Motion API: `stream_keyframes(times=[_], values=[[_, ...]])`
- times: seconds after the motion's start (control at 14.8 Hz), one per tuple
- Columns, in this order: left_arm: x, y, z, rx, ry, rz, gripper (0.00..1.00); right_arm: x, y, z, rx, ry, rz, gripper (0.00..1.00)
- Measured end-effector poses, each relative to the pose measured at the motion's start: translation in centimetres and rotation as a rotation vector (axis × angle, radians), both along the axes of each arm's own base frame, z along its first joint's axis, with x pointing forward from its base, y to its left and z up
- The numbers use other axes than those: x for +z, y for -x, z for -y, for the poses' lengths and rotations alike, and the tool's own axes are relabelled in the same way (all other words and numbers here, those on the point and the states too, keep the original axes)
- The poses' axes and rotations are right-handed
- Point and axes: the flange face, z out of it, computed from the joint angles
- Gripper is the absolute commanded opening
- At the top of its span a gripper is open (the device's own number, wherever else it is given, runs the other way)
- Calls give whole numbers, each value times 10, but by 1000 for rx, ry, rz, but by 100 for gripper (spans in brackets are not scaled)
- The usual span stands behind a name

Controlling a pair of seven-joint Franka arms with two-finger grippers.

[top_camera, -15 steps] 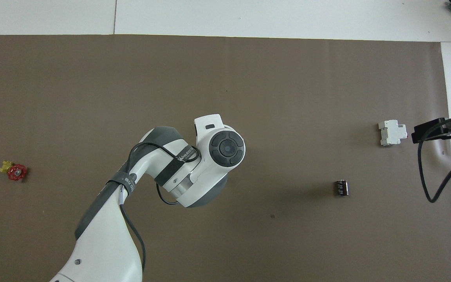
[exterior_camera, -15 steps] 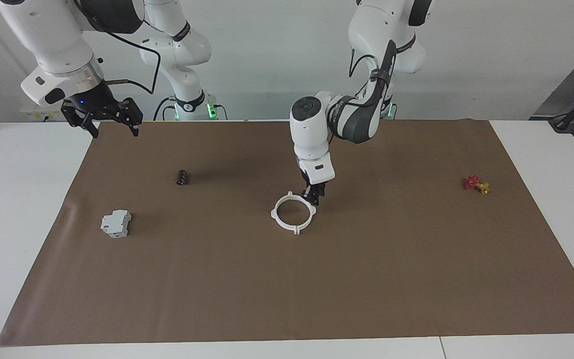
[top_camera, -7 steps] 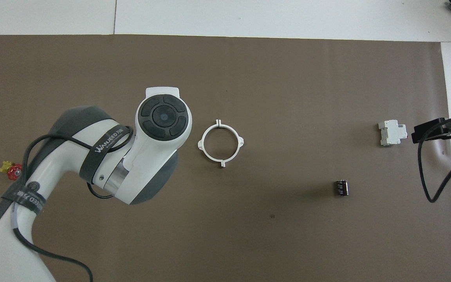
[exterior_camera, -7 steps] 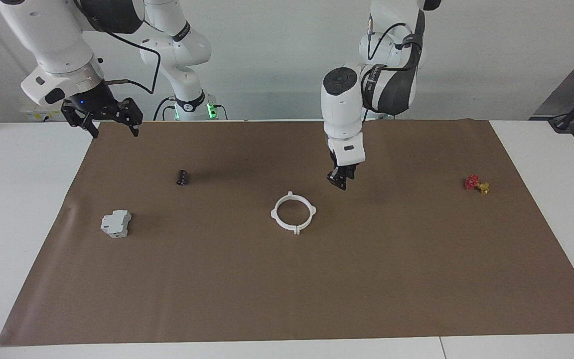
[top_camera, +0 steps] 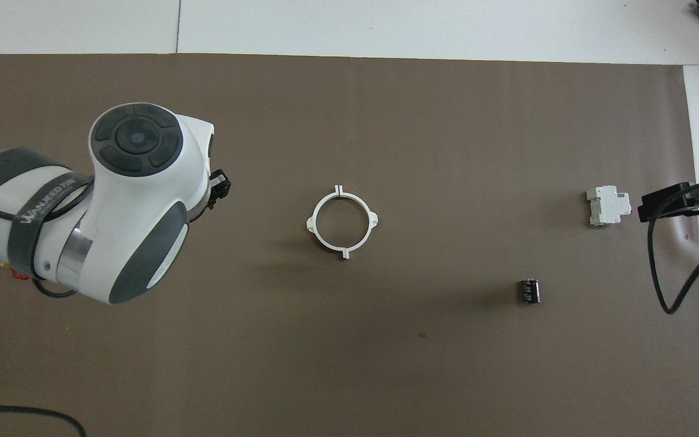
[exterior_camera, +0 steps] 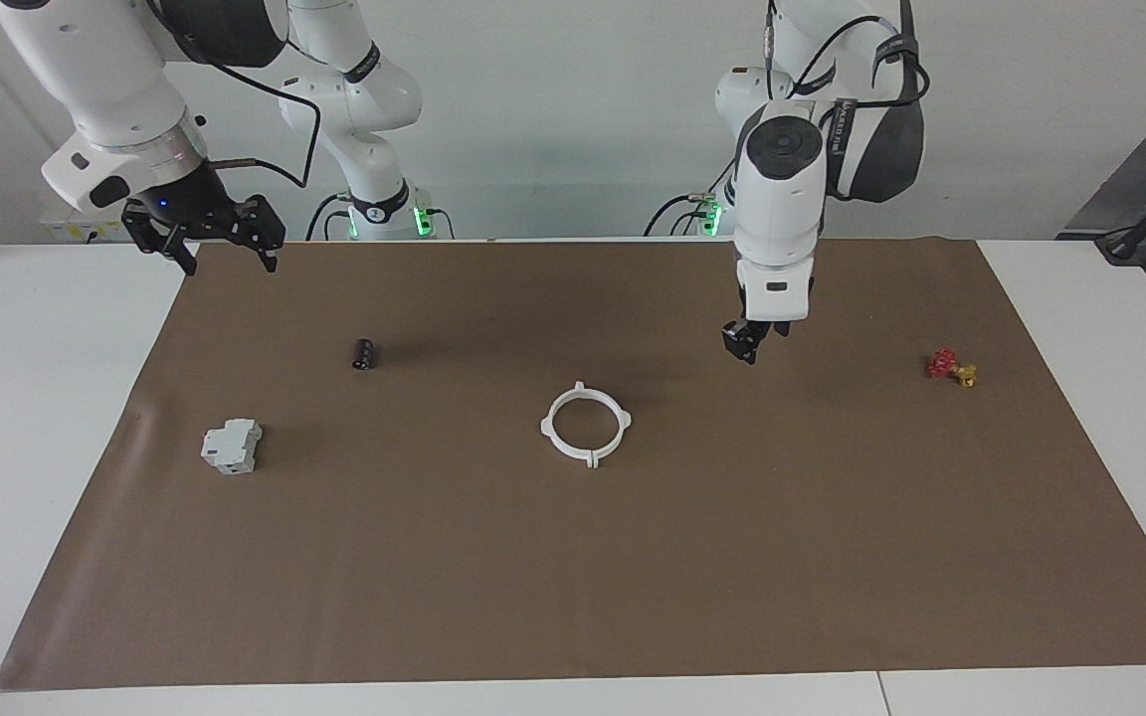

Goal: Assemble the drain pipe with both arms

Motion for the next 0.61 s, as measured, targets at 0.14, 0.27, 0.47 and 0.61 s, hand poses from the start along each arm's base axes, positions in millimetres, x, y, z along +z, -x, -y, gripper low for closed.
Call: stream_keyframes(times=[0.14, 0.27, 0.47, 0.61], values=[[14, -4, -34, -62, 18, -25, 100, 0, 0, 0, 0, 0, 0, 100], [30, -7, -79, -107, 55, -41, 100, 0, 0, 0, 0, 0, 0, 100], [49, 2, -138, -163, 74, -66, 100, 0, 0, 0, 0, 0, 0, 100], [57, 8, -175, -202, 79, -80, 100, 0, 0, 0, 0, 0, 0, 100]])
